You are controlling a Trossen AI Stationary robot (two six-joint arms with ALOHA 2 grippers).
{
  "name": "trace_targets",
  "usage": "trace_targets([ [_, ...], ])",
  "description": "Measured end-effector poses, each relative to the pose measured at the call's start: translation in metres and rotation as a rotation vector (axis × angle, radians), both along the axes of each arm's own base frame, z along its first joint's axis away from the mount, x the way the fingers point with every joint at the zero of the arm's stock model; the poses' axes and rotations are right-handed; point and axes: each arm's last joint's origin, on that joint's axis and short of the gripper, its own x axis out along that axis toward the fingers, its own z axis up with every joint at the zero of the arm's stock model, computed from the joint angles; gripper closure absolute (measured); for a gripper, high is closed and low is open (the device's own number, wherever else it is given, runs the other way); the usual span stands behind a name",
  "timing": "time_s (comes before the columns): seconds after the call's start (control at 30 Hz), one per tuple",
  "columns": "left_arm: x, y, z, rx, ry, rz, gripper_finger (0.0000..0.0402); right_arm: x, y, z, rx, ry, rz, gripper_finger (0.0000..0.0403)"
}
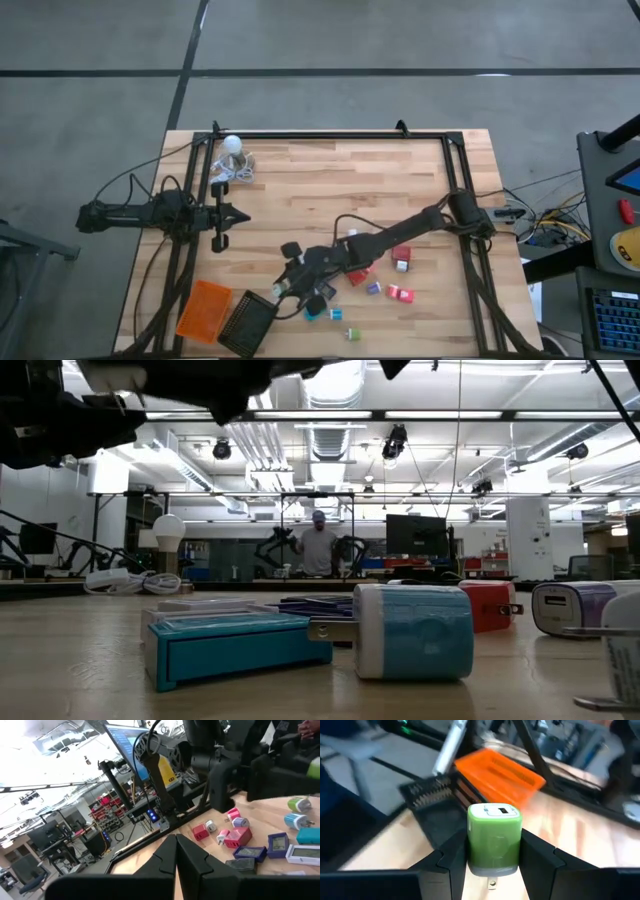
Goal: Pick & Place Office items
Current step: Put the top green charger adapter into the black basket
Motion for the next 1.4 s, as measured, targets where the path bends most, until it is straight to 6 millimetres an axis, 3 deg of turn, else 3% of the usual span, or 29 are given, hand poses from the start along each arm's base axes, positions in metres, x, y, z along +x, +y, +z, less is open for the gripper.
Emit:
trace_targets([
  [0.07, 0.000, 0.000, 0.000, -0.053, 0.006, -0.015, 0.0392, -0.002, -0.004, 0.000, -0.030, 0.023, -0.050, 0.0261],
  [0.3, 0.000, -0.001, 0.000, -0.538, 0.065, -0.081, 0.0392, 0.001, -0.017, -0.001, -0.085, 0.020, -0.174, 0.0261],
  [0.37, 0.000, -0.001, 0.000, -0.598, 0.075, -0.086, 0.0392, 0.002, -0.020, -0.001, -0.084, 0.018, -0.186, 0.0261],
  [0.6, -0.001, -0.001, 0.005, -0.638, 0.031, -0.101, 0.0391, 0.003, -0.028, -0.001, -0.122, 0.014, -0.324, 0.0261],
  [1.0, 0.000, -0.001, 0.005, -0.649, 0.032, -0.100, 0.0377, 0.002, -0.028, -0.003, -0.132, 0.033, -0.328, 0.0261],
  [1.4, 0.000, 0.000, 0.005, -0.651, 0.029, -0.085, 0.0274, 0.002, -0.028, -0.003, -0.137, 0.032, -0.326, 0.0261],
])
